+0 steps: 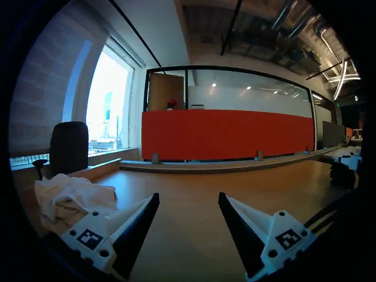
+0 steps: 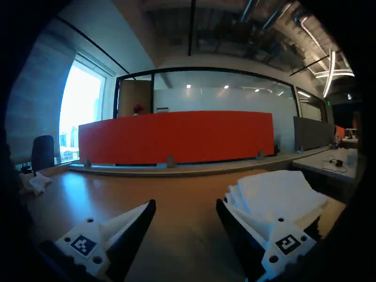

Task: Fold towel

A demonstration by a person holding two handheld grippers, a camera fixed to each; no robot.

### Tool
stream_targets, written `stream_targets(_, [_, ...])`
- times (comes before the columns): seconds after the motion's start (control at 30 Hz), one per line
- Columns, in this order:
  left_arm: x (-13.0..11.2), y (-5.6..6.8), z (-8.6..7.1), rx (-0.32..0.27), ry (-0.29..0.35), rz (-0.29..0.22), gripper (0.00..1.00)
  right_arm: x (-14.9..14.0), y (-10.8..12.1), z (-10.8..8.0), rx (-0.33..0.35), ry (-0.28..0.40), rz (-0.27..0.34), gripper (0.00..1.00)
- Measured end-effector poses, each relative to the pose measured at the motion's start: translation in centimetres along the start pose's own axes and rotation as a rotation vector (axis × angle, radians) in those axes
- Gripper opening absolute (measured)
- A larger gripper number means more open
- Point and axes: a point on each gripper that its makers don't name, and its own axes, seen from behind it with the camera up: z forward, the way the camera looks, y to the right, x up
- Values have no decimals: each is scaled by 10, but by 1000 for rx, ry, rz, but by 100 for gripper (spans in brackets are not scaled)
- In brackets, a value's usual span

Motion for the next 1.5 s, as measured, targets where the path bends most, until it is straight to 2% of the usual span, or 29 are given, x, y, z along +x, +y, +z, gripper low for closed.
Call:
stream_targets(0.57, [0, 0, 1, 0, 0, 0, 93, 5, -12, -7, 17, 32, -44, 99])
stream_targets(1.5, [0, 1, 0, 0, -1, 1, 94, 6, -10, -6, 0, 32, -45, 100])
